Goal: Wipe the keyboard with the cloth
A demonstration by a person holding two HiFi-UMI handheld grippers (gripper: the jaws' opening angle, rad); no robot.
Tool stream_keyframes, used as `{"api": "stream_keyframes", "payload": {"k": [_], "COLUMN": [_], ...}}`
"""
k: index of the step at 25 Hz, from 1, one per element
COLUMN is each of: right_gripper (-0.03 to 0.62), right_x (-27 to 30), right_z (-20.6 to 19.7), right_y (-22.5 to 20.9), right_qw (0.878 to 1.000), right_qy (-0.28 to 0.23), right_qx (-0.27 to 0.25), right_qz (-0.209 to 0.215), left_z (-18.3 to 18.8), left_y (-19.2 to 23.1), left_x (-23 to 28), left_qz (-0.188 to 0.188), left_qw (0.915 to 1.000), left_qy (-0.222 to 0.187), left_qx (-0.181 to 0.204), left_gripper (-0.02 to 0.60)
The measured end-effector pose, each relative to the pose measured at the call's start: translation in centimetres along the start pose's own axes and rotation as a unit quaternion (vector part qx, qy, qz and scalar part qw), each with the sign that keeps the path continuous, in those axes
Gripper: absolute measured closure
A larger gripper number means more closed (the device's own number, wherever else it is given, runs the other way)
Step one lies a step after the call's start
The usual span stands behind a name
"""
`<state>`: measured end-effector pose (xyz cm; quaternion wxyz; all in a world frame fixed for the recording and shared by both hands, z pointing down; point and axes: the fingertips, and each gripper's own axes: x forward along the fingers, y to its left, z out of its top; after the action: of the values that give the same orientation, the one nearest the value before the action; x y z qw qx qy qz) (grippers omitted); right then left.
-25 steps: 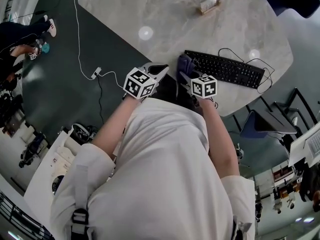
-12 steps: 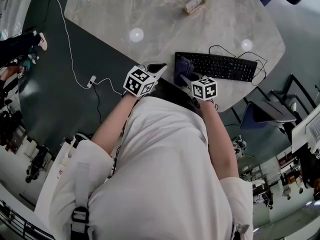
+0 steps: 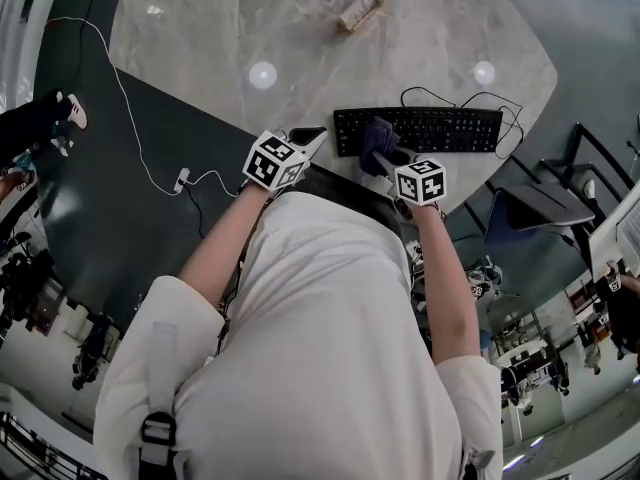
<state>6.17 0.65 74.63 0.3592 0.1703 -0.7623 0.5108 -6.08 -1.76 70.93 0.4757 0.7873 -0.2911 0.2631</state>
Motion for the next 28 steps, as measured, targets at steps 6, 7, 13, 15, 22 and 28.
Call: {"api": "stream_keyframes", "payload": {"k": [6, 7, 13, 15, 22, 28], "right_gripper": [0.52, 0.52, 0.52, 0.52, 0.52, 0.52], "right_x": [-1.5, -1.9, -4.0, -4.6, -7.2, -9.6], "right_z": [0.0, -0.1, -0.2, -0.2, -0.2, -0.5], "right_y": [-1.9, -2.2, -4.9, -5.8, -8.3, -11.0], "right_qw": [1.0, 1.0, 0.999, 0.999, 0.999, 0.999], "right_qy": [-0.009, -0.01, -0.013, -0.012, -0.004, 0.006], "right_qx": [0.011, 0.012, 0.024, 0.024, 0.004, -0.004], "right_qz": [-0.02, -0.023, -0.037, -0.04, -0.036, -0.034], "left_z": [0.0, -0.1, 0.3, 0.3, 0.9, 0.7], "left_y": [0.7, 0.7, 0.6, 0.2, -0.8, -1.4], "left_x": [0.8, 0.9, 1.3, 1.7, 1.8, 2.5], "left_qz": [-0.011, -0.012, -0.021, -0.022, 0.004, 0.022], "left_qw": [0.9997, 0.9996, 0.9995, 0.9994, 0.9999, 0.9988], "left_qy": [0.021, 0.023, 0.024, 0.026, 0.013, -0.001], "left_qx": [0.008, 0.006, 0.002, 0.003, -0.009, -0.044], "left_gripper": [0.575, 0.575, 0.575, 0.575, 0.575, 0.575]}}
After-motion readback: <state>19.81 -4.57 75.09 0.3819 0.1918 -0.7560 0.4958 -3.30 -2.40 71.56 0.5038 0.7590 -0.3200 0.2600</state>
